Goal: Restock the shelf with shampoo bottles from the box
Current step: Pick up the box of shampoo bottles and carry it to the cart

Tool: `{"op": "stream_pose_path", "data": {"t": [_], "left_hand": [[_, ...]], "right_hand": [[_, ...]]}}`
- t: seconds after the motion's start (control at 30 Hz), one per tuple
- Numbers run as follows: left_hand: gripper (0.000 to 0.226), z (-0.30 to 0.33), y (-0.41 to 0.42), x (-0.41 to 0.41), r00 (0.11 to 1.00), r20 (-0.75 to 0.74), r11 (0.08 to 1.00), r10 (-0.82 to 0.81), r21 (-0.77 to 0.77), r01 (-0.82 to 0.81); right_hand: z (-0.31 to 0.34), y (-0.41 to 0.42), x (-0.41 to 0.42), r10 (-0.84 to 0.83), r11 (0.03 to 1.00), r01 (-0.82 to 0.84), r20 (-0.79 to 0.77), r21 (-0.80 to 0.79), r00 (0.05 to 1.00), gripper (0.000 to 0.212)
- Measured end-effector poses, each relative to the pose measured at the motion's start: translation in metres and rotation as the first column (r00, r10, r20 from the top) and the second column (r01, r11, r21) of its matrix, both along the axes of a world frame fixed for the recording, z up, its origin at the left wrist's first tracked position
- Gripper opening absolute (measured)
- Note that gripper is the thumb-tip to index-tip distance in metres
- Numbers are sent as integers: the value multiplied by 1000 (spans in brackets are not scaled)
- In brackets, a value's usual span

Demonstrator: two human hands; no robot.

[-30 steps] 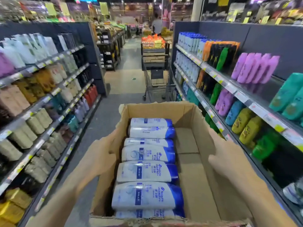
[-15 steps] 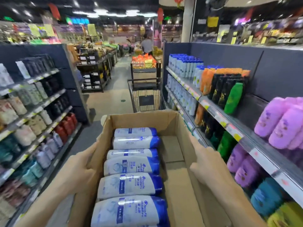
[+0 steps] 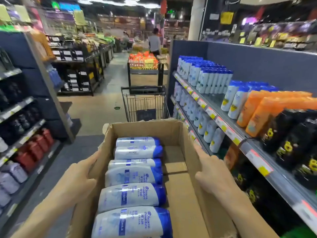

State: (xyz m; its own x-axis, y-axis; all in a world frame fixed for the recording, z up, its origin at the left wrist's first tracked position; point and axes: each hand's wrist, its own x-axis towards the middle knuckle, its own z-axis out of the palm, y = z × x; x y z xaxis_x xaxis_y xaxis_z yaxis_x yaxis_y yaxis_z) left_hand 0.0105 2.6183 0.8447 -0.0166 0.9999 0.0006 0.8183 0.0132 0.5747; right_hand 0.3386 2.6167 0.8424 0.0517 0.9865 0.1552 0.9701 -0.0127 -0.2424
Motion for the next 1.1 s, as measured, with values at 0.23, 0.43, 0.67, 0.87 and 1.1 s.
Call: {"op": "stream_pose_path", "data": {"t": [0.23, 0.43, 0.67, 0.87, 1.1], "left_hand": [[82, -2, 184, 10, 999, -35, 1000, -27, -14, 27], [83, -22, 338, 26, 999, -20, 998, -48, 28, 49], [79, -51, 513, 47, 999, 4, 999, 32, -27, -32], [87, -93, 629, 58, 997, 58, 997, 42, -73, -38], [60, -171, 758, 44, 996, 86, 987, -2, -162, 16]], "right_hand": [[-15, 179, 12, -23, 999, 23, 17, -37, 1000, 99], [-39, 344, 28, -15, 1000, 15, -3, -7, 1000, 98], [-59, 533, 49, 35, 998, -36, -32, -44, 999, 98], [-96, 658, 52, 19, 998, -15, 68, -67, 997, 98], [-157, 752, 37, -109, 968, 126, 91, -218, 990, 100]]}}
